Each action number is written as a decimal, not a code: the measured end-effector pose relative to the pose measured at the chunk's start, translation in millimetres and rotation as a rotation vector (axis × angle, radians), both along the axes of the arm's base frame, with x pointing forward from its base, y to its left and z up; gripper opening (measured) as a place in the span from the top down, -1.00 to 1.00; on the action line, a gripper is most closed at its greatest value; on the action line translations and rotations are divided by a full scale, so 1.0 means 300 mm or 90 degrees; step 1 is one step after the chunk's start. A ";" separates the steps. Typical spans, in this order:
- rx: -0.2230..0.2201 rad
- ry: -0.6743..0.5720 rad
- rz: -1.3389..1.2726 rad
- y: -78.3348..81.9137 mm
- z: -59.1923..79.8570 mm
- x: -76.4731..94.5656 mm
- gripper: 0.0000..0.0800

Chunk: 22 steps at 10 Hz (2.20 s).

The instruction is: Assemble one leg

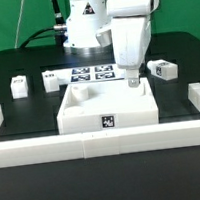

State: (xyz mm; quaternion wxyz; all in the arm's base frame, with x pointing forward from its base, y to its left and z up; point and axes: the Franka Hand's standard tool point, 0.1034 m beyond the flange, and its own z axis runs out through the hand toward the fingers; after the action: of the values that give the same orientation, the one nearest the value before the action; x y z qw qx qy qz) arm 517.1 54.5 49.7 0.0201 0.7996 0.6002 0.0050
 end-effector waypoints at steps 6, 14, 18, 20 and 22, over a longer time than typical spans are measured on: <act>0.008 0.011 0.074 -0.095 -0.077 -0.148 -0.62; 0.012 0.032 0.073 -0.119 -0.135 -0.183 0.52; 0.012 0.032 0.073 -0.119 -0.135 -0.183 0.86; 0.012 0.032 0.073 -0.119 -0.135 -0.183 0.86; 0.012 0.032 0.073 -0.119 -0.135 -0.183 0.86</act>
Offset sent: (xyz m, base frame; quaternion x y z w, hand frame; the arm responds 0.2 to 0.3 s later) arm -0.0378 -0.0172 -0.0088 -0.0031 0.0154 -0.0611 0.9980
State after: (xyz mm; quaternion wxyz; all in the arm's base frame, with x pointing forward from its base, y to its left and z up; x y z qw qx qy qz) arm 462.3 18.8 9.2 -0.0026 0.7639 0.6452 -0.0082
